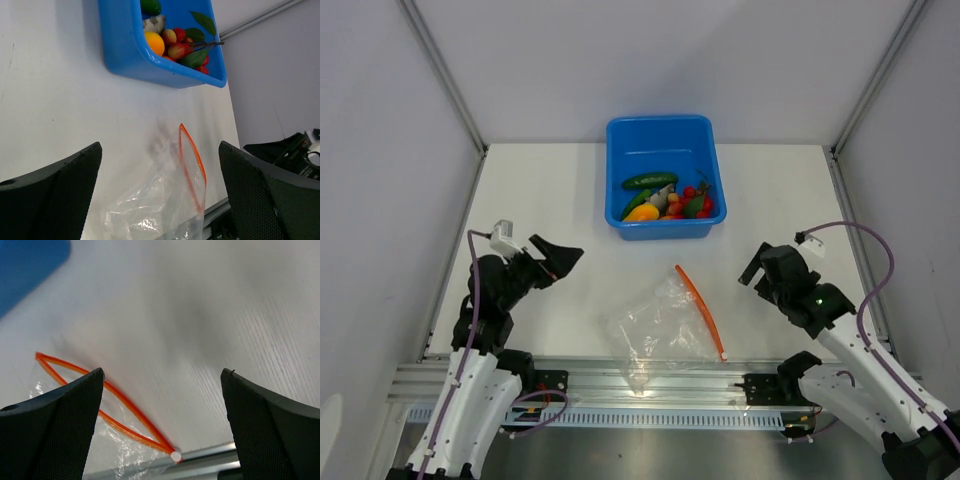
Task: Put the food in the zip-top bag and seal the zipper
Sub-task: Pick up the zipper food storage bag at the center of the board, then open the zipper of the food storage bag.
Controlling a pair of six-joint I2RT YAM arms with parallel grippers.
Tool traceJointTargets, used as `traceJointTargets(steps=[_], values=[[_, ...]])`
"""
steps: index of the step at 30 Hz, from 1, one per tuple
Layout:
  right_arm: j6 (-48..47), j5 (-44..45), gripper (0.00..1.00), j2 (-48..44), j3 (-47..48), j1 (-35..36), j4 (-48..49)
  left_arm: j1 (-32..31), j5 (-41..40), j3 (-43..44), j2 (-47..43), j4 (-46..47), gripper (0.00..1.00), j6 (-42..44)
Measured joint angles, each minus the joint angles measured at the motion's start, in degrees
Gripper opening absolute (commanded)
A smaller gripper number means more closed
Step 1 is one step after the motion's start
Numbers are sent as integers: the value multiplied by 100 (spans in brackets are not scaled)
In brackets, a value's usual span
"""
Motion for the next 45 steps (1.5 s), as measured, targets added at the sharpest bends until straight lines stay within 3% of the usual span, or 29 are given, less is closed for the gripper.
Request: traceJointTargets(steps=[5, 11, 16, 22, 23, 24, 25, 29, 32, 36, 41, 45], values=[[-201, -914, 98, 743, -31, 210, 87, 85, 437, 0, 514, 4, 100, -153], [-570, -2304, 93, 1635, -385, 1167, 1222, 173, 1397, -11, 1257, 68, 92, -315], [-807, -3126, 85, 2304, -570, 1504, 2194, 179, 1947, 0, 1193, 111, 89, -210], [-999, -3851, 46, 2621, -846, 1659, 3237, 184, 1867, 479, 859, -623, 81, 323], [-1019, -3945, 27, 2612, -872, 1703, 3388, 184, 1862, 551, 804, -678, 77, 382], [-1051, -4026, 18, 2594, -890, 1753, 3545, 184, 1862, 616, 756, -739, 75, 442], [-1038, -4098, 2, 2559, -907, 1801, 3689, 184, 1862, 675, 713, -798, 72, 509], [-970, -4172, 0, 2227, -901, 2037, 4140, 155, 1862, 844, 693, -1012, 54, 640], [-1043, -3919, 0, 2079, -629, 2354, 4109, -120, 1718, 1025, 798, -1169, 56, 730], [-1285, -3314, 0, 2210, 282, 2857, 3748, -997, 1279, 1394, 973, -1436, 59, 798], [-1523, -2168, 0, 2706, 1399, 3539, 3370, -1657, 756, 1687, 1051, -1554, 62, 750], [-1567, -1287, 0, 3091, 1777, 4092, 3077, -2131, 297, 1714, 1064, -1600, 69, 623]])
